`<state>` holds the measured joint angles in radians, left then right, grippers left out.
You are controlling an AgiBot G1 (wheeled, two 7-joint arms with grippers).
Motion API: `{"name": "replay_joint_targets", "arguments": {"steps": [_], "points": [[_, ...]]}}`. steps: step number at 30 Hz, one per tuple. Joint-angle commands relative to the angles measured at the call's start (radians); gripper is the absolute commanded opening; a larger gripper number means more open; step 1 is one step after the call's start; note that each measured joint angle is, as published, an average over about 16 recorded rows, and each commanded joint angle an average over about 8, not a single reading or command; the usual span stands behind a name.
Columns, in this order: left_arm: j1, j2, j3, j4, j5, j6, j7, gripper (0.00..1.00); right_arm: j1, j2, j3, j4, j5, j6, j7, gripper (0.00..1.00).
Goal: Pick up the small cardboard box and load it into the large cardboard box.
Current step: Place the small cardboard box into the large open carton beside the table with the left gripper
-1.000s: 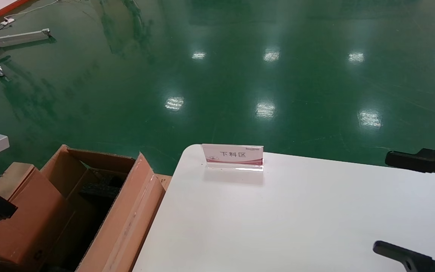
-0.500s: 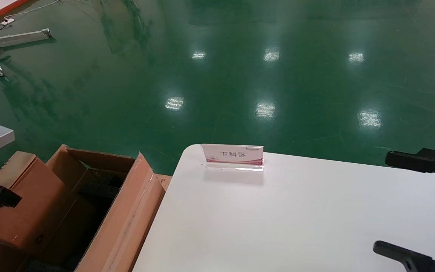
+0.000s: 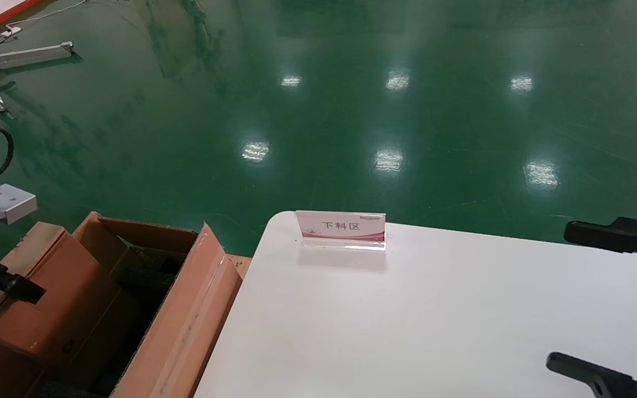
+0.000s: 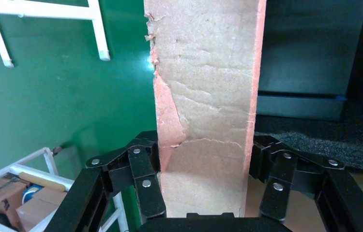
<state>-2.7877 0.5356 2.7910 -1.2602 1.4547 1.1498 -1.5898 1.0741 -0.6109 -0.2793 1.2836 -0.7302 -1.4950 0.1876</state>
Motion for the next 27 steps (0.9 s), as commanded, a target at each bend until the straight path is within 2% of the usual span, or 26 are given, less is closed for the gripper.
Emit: {"name": "replay_joint_targets", "arguments": {"steps": [1, 27], "points": [[0.008, 0.000, 0.000, -0.002, 0.003, -0.006, -0.005, 0.00, 0.000, 0.000, 0.000, 0.000, 0.000, 0.000, 0.000, 1.00], [0.143, 0.000, 0.004, -0.016, 0.063, -0.100, -0.084, 0.00, 0.000, 0.000, 0.000, 0.000, 0.000, 0.000, 0.000, 1.00]]}}
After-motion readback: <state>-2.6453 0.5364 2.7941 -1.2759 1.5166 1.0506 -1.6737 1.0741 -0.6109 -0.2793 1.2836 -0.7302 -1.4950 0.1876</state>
